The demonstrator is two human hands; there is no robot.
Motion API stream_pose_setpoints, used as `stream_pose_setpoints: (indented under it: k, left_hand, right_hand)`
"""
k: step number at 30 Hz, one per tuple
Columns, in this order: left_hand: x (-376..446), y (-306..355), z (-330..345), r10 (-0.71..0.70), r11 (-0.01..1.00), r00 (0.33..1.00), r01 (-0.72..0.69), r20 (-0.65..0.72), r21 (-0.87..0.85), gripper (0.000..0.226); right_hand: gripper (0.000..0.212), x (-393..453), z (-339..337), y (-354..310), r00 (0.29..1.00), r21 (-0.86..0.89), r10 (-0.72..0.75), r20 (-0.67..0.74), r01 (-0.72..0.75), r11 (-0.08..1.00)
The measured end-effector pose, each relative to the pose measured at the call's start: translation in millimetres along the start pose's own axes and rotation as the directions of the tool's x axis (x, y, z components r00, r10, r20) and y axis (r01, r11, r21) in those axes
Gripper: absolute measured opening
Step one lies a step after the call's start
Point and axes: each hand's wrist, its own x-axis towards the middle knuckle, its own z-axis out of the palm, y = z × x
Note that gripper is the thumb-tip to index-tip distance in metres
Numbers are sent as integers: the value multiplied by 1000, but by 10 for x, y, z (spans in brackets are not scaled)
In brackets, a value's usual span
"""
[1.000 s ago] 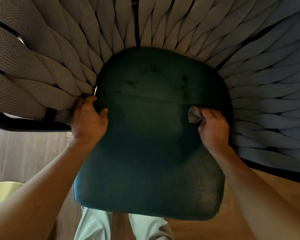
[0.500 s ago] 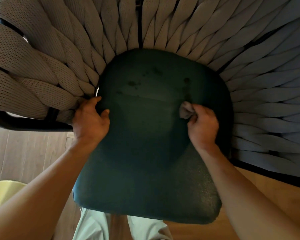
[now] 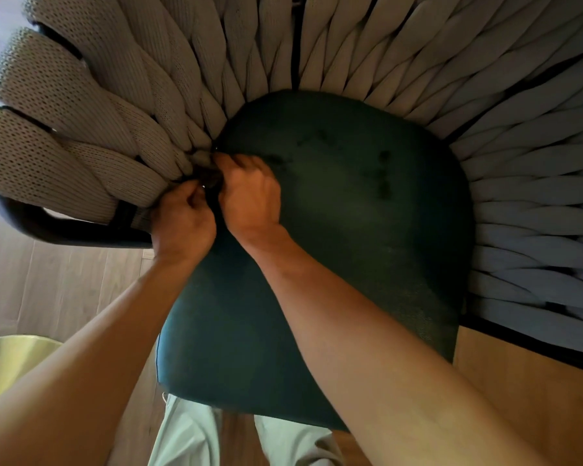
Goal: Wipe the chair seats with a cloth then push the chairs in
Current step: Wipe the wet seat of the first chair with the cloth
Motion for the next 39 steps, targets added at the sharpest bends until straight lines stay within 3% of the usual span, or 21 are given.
stream_pose_setpoints:
  k: [5, 9, 12, 21, 25, 28, 31, 34, 39]
  left_hand:
    - [11, -35, 43, 49, 998, 998, -50, 32, 36, 34]
    - [-4, 55, 79, 112, 966, 991, -125, 71, 227, 48]
    - [8, 131, 105, 130, 949, 989, -144, 69, 280, 49]
    - [50, 118, 124, 250, 936, 964, -265, 94, 232, 49]
    - [66, 117, 135, 254, 937, 962, -270, 97, 221, 48]
    - [94, 131, 124, 214, 960, 972, -228, 96, 164, 48]
    - [82, 146, 119, 183, 970, 979, -195, 88, 144, 48]
    - [75, 138, 131, 158, 978, 984, -167, 77, 129, 51]
    - [64, 159, 162, 94, 981, 993, -104, 66, 162, 52]
  right_hand:
    - [30, -83, -131, 263, 998, -69, -29, -59, 25, 997]
    - [48, -234, -345, 725, 995, -144, 1, -100, -15, 989]
    - [50, -382, -572, 1188, 993, -215, 16, -116, -41, 976]
    - [31, -844, -1246, 2257, 967, -332, 226, -120, -254, 908]
    - [21, -968, -1427, 2554, 930, -379, 309, -197, -363, 851]
    - [15, -941, -1438, 2571, 906, -340, 348, -243, -415, 844]
    - [16, -872, -1319, 2491, 858, -172, 422, -292, -481, 860]
    - [25, -785, -1163, 2311, 874, -74, 380, -302, -419, 905]
    - [34, -481, -809, 1572, 934, -95, 212, -289, -248, 964]
